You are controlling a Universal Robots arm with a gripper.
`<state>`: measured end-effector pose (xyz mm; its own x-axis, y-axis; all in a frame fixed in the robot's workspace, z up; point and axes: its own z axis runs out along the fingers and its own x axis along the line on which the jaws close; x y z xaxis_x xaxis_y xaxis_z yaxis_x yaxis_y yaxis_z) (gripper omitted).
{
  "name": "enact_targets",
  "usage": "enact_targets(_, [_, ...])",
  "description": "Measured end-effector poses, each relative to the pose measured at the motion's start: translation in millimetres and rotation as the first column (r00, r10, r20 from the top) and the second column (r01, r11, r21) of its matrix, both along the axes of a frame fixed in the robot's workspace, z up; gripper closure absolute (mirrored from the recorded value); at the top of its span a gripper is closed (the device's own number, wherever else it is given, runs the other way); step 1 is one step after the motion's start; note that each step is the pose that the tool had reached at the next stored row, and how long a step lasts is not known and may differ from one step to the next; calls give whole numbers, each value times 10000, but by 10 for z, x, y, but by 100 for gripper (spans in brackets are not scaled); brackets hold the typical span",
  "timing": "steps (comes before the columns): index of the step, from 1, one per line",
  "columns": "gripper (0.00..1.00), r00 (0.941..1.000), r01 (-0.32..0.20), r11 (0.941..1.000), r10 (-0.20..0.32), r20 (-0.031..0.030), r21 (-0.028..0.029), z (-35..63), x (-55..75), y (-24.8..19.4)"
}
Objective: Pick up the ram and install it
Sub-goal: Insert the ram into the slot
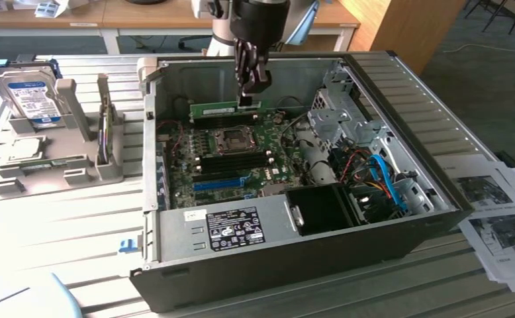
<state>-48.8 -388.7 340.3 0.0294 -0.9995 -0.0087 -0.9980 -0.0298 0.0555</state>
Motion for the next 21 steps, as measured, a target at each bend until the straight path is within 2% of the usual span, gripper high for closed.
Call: enact_targets(21, [89, 10000, 0, 10000, 0, 1, 0, -79, 0, 0])
